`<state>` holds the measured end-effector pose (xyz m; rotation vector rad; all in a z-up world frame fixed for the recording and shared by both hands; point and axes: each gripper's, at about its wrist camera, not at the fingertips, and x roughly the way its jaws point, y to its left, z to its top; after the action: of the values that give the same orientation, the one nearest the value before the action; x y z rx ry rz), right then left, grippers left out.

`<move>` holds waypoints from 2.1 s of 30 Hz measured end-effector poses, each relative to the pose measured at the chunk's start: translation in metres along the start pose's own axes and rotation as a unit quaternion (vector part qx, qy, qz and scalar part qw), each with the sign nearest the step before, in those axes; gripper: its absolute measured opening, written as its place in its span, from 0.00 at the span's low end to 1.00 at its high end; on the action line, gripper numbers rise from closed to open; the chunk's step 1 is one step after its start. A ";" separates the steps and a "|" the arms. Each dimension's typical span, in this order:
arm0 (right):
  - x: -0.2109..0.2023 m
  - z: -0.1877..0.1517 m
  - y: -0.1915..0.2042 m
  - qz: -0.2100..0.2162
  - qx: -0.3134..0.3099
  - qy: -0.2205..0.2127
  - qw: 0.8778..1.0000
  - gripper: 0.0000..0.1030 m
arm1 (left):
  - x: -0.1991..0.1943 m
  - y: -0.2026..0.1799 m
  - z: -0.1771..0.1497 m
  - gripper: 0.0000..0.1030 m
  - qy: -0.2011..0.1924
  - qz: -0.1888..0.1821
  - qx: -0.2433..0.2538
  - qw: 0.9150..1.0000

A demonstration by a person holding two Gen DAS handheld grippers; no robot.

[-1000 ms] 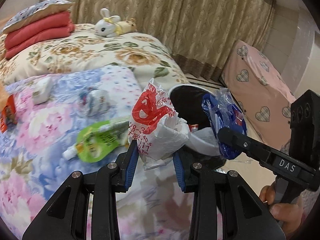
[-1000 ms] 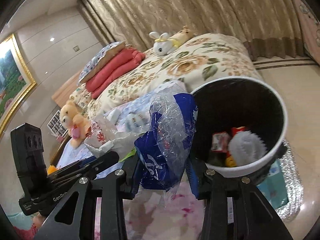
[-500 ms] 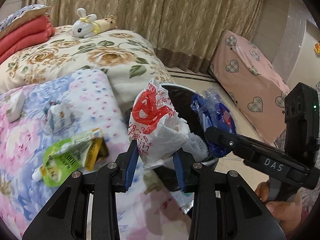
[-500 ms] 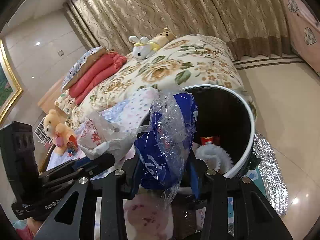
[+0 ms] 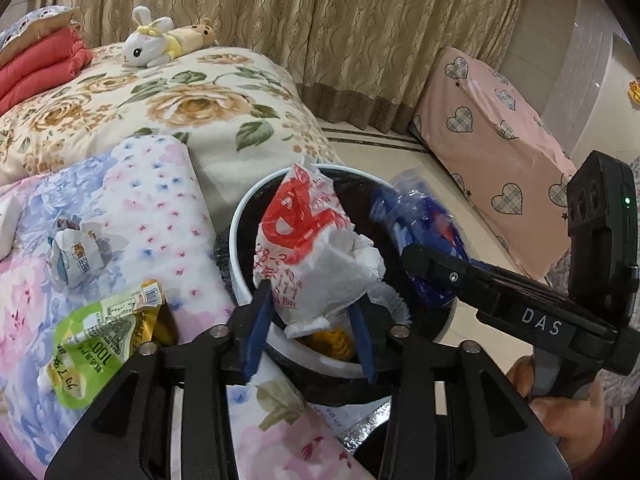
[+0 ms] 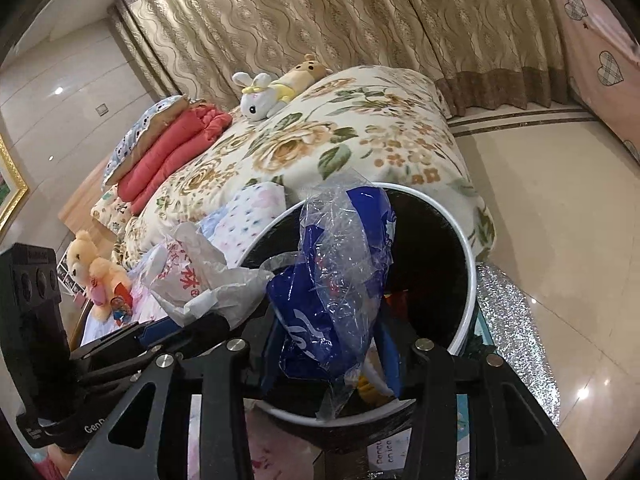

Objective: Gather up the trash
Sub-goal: 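Open both tools to drop the bag and bottle into the bin, then move both tools back over the bed toward the orange wrapper and green pouch, then grasp the orange wrapper with the left tool while the right tool grasps the green juice pouch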

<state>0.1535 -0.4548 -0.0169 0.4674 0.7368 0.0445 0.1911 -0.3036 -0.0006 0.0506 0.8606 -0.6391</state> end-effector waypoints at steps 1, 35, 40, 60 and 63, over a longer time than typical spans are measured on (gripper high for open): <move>0.001 0.001 -0.002 -0.002 0.002 0.002 1.000 0.61 | 0.001 0.001 0.000 0.45 0.001 0.000 -0.002 1.000; 0.004 -0.058 0.113 0.072 -0.051 0.011 0.996 0.81 | -0.100 0.136 -0.093 0.64 -0.048 0.090 -0.145 0.984; 0.014 -0.073 0.137 0.087 -0.066 0.029 0.994 0.81 | -0.115 0.159 -0.109 0.64 -0.051 0.105 -0.169 0.979; 0.078 -0.097 0.176 0.095 -0.043 0.080 0.991 0.81 | -0.139 0.246 -0.132 0.65 -0.060 0.172 -0.232 0.956; 0.086 -0.095 0.177 0.090 -0.036 0.080 0.992 0.82 | -0.136 0.263 -0.130 0.66 -0.057 0.181 -0.241 0.952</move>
<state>0.1774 -0.2412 -0.0575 0.4646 0.8452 0.2794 0.1790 0.0166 -0.0431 -0.2630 0.8483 -0.0765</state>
